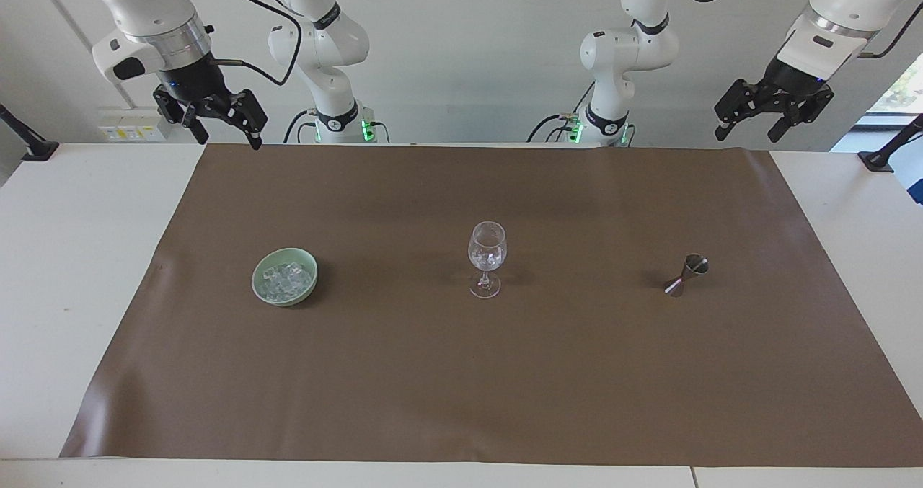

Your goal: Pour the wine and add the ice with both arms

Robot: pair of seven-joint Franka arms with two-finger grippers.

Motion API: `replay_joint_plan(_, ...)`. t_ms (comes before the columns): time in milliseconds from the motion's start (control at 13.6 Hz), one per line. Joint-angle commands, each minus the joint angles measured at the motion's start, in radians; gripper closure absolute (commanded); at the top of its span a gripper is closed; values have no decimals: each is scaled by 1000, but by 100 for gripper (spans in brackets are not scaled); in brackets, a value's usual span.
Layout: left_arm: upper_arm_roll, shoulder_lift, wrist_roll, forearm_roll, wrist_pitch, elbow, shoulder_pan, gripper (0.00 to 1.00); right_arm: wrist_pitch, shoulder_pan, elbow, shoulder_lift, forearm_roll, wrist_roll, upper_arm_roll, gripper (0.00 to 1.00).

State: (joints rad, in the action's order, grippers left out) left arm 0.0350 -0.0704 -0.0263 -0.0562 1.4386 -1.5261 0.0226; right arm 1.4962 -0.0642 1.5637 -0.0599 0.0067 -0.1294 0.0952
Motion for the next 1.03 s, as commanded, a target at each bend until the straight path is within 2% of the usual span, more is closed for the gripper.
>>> replay_joint_plan(0,-32,18,-7,6,-27,35,-49,0,9,10,22,-20,1,16,-6,0)
replay_joint_plan(147,-50,14,-6,6,-32,27,-76,0,10,10,21,-20,4,16,-5,0)
replay_joint_plan(586,-50,26,-10,24,-32,26,-72,0,9,12,21,-23,7,13,-5,0)
replay_joint_plan(953,-50,-3,-40,35,-34,-25,-70,0,12,14,16,-23,15,13,-8,0)
